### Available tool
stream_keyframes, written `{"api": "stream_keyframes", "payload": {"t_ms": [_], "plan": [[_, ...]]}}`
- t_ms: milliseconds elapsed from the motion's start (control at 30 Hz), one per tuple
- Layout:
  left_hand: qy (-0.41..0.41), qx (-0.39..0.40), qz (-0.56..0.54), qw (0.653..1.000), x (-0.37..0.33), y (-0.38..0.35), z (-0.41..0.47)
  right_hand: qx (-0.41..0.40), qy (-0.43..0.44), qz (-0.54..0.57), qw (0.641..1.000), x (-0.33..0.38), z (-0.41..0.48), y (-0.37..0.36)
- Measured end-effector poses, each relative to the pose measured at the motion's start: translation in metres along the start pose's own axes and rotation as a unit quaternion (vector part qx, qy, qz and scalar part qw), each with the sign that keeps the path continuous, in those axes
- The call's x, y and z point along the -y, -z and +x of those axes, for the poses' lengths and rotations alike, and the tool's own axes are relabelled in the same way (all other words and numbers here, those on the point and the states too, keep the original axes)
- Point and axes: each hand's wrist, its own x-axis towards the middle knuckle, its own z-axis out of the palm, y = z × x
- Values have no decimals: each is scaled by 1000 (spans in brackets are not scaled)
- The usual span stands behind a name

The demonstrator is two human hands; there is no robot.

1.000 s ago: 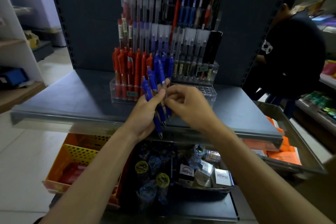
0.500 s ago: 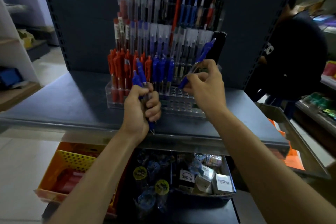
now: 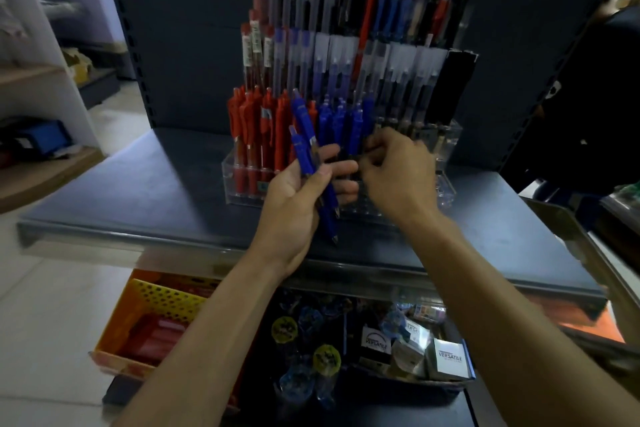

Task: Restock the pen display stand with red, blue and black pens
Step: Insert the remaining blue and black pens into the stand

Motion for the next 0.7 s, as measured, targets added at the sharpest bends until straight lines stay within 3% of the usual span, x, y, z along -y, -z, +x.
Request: {"api": "stream_keyframes", "payload": {"t_ms": [200, 367, 533, 700], "plan": [[13, 0, -9, 1000, 2, 1, 3, -35, -14, -53, 998, 3, -10, -5], [2, 12, -3, 1000, 2, 0, 3, -58, -17, 42, 997, 0, -10, -6], [-2, 24, 0, 1000, 3, -1, 2, -30, -16, 4, 999, 2, -7, -3], [11, 18, -14, 1000, -2, -3, -3, 13, -44, 91, 995, -6, -15, 8]]}}
